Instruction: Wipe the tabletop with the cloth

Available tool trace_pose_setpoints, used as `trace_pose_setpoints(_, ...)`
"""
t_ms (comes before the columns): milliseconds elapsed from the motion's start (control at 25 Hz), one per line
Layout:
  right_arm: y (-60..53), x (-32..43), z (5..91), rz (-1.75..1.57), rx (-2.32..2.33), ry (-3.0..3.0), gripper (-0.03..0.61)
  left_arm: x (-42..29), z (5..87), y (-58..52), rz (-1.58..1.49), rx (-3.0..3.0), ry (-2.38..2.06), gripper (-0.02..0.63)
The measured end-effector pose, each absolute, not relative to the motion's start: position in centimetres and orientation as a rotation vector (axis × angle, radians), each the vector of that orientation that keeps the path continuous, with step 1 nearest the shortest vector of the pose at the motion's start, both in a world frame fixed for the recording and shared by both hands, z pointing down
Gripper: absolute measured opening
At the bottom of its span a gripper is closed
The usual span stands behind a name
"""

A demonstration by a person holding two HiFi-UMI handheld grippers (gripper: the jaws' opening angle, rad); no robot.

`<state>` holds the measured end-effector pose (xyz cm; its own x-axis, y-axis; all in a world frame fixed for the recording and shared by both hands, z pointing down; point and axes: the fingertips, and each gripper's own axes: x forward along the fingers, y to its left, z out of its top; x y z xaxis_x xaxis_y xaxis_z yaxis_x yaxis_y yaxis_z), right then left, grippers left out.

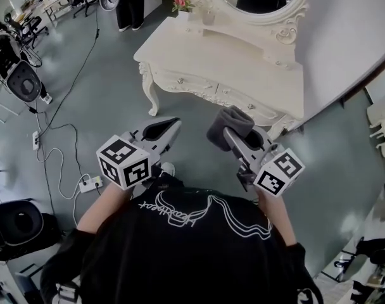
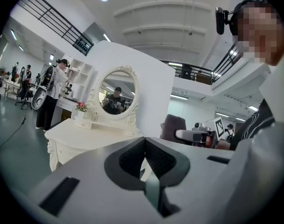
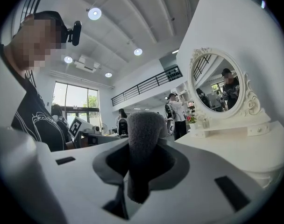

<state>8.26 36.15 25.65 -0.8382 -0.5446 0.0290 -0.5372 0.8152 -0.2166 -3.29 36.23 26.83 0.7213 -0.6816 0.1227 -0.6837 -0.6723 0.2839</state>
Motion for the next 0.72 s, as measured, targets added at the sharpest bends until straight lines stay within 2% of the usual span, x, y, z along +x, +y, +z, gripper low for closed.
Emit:
trace_pose_setpoints(400, 26.2, 3.8, 29.5, -0.426, -0.889, 2.969, 0.087, -8.9, 30.8, 26.0, 0.013, 2.580, -1.149, 0.003)
trace_pose_setpoints(720, 12.3, -2.0, 31.1, -0.555, -0.926, 2.930, 0.087, -14.3, 33.2, 12.7, 0.074, 2.532, -1.084, 0.003)
